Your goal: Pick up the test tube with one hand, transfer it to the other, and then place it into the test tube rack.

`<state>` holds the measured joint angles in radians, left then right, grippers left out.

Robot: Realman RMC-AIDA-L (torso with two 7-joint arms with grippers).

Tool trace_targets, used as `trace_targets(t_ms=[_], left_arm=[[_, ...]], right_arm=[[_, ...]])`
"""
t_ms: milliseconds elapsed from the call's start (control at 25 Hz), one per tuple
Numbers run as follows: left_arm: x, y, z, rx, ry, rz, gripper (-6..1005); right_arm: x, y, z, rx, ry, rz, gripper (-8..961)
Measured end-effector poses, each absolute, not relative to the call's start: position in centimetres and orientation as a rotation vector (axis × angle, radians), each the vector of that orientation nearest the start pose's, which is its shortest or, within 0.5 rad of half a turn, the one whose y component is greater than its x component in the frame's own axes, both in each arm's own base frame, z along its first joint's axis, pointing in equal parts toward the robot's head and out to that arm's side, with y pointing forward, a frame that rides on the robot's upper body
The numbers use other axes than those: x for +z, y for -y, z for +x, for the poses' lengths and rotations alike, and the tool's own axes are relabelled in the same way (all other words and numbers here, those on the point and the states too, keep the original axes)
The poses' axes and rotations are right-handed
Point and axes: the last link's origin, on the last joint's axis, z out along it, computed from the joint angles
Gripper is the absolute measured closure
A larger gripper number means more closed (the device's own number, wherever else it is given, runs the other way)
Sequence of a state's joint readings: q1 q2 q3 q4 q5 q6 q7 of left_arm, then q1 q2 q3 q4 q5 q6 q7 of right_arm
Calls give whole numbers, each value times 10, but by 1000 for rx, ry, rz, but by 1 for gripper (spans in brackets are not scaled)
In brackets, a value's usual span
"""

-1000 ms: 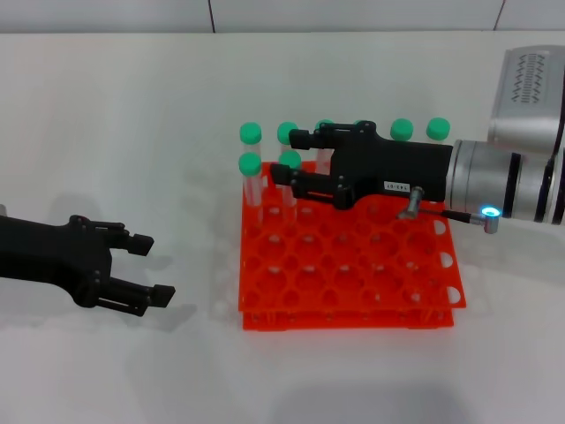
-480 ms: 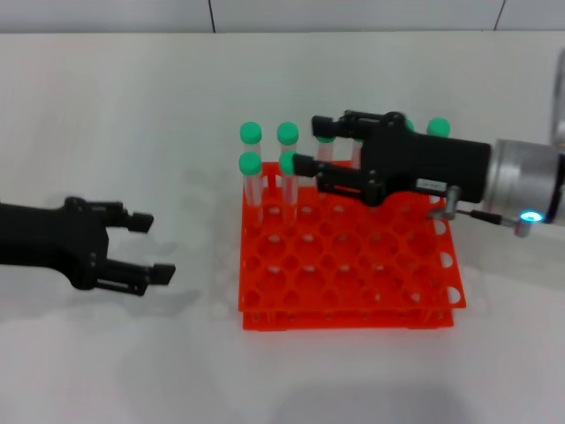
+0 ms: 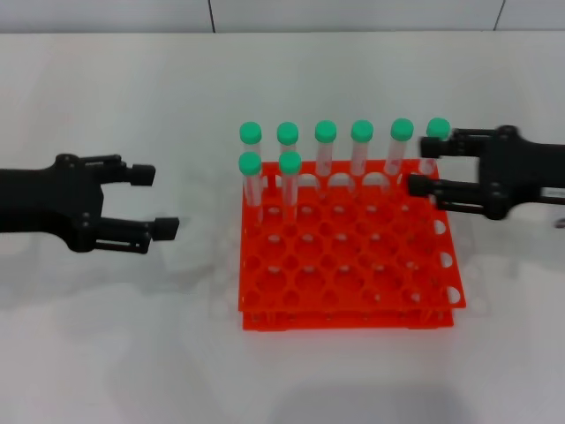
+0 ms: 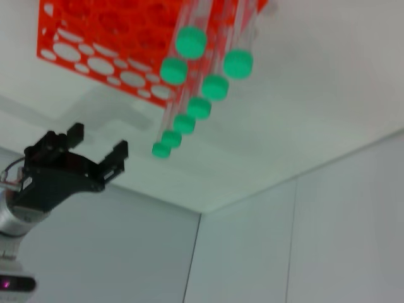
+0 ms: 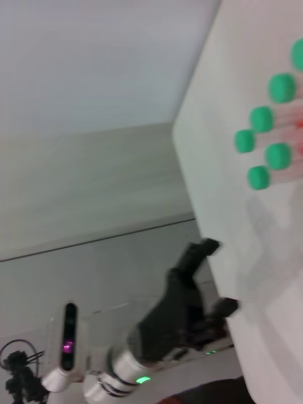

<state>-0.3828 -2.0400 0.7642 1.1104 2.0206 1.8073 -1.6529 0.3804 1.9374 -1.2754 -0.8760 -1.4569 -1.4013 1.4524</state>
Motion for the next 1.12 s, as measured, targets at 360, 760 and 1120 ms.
trace_targets(t_ms=[360, 760, 1120], left_arm=[[72, -302, -245, -629, 561, -2794, 113], [65, -303, -241, -673, 570, -2779, 113], [66, -303, -241, -686, 571, -2772, 113]], right_arm=[[59, -327, 257, 649, -443, -2729, 368], [69, -332, 261, 591, -420, -2732, 360], [71, -331, 261, 613, -428, -2715, 338]])
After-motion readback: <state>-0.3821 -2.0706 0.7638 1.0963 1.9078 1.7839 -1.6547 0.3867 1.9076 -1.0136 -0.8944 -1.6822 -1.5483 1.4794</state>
